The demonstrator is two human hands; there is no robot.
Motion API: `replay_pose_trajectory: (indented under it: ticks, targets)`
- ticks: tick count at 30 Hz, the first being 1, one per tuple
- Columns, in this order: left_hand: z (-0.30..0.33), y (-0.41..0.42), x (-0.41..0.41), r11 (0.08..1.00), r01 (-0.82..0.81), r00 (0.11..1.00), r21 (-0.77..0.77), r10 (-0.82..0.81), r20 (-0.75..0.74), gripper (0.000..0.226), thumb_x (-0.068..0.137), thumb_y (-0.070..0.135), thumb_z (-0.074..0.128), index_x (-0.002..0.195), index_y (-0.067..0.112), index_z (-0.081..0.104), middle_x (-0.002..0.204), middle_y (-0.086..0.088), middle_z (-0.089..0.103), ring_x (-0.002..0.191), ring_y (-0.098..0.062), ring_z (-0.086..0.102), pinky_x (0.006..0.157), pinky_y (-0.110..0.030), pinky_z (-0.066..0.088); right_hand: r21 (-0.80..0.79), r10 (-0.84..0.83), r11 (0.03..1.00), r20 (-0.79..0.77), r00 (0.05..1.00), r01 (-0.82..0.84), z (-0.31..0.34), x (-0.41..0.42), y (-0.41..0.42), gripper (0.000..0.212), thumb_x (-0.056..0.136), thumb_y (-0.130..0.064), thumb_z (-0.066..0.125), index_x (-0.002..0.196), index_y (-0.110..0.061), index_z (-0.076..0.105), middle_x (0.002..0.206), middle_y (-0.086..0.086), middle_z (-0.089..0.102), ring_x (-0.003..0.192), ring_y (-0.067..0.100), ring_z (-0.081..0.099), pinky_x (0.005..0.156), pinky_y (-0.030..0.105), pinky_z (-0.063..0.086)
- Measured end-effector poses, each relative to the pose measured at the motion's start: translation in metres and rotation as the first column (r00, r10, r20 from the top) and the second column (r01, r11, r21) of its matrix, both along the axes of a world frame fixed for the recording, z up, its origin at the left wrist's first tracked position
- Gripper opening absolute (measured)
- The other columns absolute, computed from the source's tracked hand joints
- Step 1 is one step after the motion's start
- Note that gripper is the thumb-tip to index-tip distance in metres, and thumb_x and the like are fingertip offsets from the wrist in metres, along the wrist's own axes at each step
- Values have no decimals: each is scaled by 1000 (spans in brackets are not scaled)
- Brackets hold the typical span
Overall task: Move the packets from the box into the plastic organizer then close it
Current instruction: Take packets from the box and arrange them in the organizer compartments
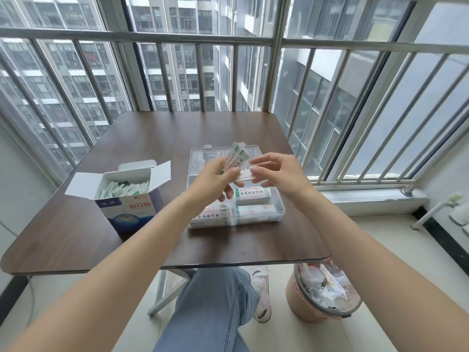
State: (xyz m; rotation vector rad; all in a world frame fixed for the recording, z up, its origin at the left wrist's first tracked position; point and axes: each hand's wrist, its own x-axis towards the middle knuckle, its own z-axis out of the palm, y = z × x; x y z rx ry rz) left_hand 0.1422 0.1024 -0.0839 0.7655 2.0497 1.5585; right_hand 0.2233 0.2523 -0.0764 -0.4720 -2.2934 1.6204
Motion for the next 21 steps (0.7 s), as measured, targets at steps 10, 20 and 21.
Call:
replay_pose_trajectory:
  ticks: [10, 20, 21]
  targets:
    - [12, 0, 6, 1000, -8, 999, 9, 7, 43, 19, 101, 17, 41, 93, 12, 58, 73, -1, 61, 41, -3, 50, 39, -15, 39, -9, -84, 996, -167, 982, 83, 1, 5, -1, 26, 71, -6, 79, 94, -10, 67, 85, 8, 71, 78, 18, 70, 71, 25, 57]
    - [19, -9, -1, 995, -35, 998, -94, 41, 57, 10, 91, 18, 62, 94, 9, 65, 72, -1, 65, 45, -7, 62, 38, -13, 38, -34, -69, 997, -161, 985, 64, 0, 2, -3, 27, 71, -3, 79, 95, -6, 69, 79, 11, 72, 73, 19, 70, 65, 21, 53]
    - [21, -10, -3, 992, -4, 999, -128, 10, 49, 10, 91, 19, 61, 91, 10, 65, 73, -3, 66, 45, -6, 61, 38, -13, 36, -34, -67, 997, -157, 985, 63, 0, 2, -3, 26, 71, -3, 79, 94, -6, 69, 78, 11, 72, 72, 19, 69, 64, 20, 53]
